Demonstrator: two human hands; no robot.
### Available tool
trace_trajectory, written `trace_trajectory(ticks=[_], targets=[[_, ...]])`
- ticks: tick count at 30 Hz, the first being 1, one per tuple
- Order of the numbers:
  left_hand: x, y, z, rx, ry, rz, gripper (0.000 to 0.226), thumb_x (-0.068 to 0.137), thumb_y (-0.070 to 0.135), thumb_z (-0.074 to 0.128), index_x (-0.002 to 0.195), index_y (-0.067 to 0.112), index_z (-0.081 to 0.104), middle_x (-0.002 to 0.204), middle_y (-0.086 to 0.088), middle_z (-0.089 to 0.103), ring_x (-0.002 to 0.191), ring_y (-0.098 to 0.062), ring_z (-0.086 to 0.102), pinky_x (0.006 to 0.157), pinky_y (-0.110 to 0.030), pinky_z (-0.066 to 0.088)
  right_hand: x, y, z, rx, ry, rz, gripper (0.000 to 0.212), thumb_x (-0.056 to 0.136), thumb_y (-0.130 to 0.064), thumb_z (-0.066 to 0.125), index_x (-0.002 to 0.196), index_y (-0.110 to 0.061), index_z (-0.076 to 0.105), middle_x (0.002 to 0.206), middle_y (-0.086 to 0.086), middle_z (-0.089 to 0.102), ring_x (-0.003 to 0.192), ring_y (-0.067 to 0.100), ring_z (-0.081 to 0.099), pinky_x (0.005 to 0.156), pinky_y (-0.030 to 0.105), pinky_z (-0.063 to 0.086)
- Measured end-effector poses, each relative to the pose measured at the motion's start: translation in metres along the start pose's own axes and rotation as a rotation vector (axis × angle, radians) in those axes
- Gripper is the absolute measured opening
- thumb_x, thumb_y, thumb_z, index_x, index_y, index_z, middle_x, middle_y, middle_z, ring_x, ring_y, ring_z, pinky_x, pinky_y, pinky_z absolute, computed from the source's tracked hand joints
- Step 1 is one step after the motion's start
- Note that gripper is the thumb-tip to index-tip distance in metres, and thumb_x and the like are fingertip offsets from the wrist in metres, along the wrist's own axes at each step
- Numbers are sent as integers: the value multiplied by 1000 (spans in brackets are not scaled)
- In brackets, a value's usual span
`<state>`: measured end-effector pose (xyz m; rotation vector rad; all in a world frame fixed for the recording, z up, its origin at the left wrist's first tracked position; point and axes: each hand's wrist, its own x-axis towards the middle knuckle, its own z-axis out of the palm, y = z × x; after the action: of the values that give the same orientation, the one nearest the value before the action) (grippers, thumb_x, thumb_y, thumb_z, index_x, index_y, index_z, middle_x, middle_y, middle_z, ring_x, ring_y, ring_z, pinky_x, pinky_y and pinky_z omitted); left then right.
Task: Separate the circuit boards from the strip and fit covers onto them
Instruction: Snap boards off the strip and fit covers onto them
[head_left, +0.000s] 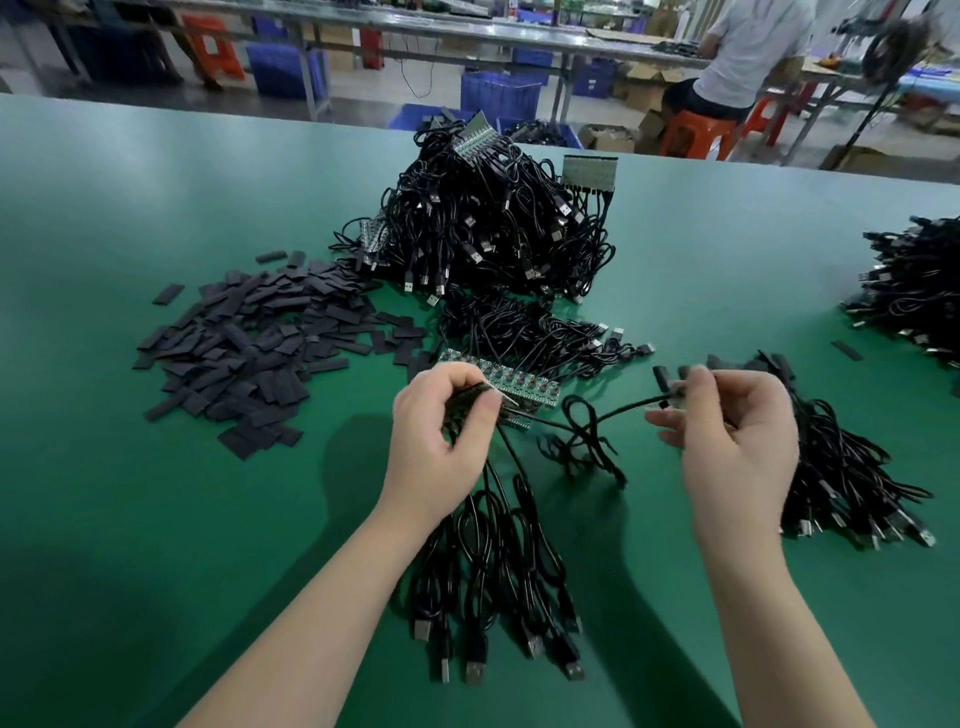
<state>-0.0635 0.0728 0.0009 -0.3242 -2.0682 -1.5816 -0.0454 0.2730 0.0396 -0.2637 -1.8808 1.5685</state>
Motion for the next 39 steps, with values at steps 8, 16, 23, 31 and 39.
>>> trace_trajectory(ticks=[8, 16, 23, 31, 39], targets=[[-7, 3, 9, 75, 27, -62, 4, 91, 37, 52, 88, 38, 49, 71, 15, 53, 78, 2, 50, 92, -54, 37, -14, 0, -5, 224, 66, -56, 11, 103, -24, 50, 92, -28, 50, 89, -8, 62, 65, 22, 71, 66, 27, 58], [-6, -8, 10, 187, 109, -54, 2, 92, 33, 53, 93, 32, 51, 80, 13, 57, 92, 19, 43, 95, -34, 31, -6, 5, -10, 393, 257, 121, 11, 103, -24, 50, 94, -22, 45, 84, -9, 64, 59, 16, 69, 63, 26, 55], [-6, -12, 8, 283, -55, -46, 4, 92, 41, 50, 91, 38, 51, 81, 15, 59, 89, 1, 51, 100, -15, 17, -8, 11, 4, 306, -194, 146, 19, 101, -22, 54, 85, -32, 58, 84, -4, 69, 73, 30, 75, 63, 26, 58], [-13, -2, 13, 284, -150, 141, 9, 89, 37, 52, 90, 29, 57, 86, 22, 58, 91, -4, 52, 97, -26, 23, 16, 3, 35, 121, -325, 81, 13, 101, -20, 54, 90, -26, 52, 86, 3, 69, 63, 20, 73, 54, 27, 57], [-12, 0, 13, 280, -186, 194, 8, 88, 33, 53, 88, 26, 57, 85, 19, 56, 87, -6, 50, 94, -34, 26, 49, 7, 20, 512, 291, 260, 12, 104, -21, 48, 94, -23, 43, 87, 0, 61, 56, 17, 68, 57, 28, 53]])
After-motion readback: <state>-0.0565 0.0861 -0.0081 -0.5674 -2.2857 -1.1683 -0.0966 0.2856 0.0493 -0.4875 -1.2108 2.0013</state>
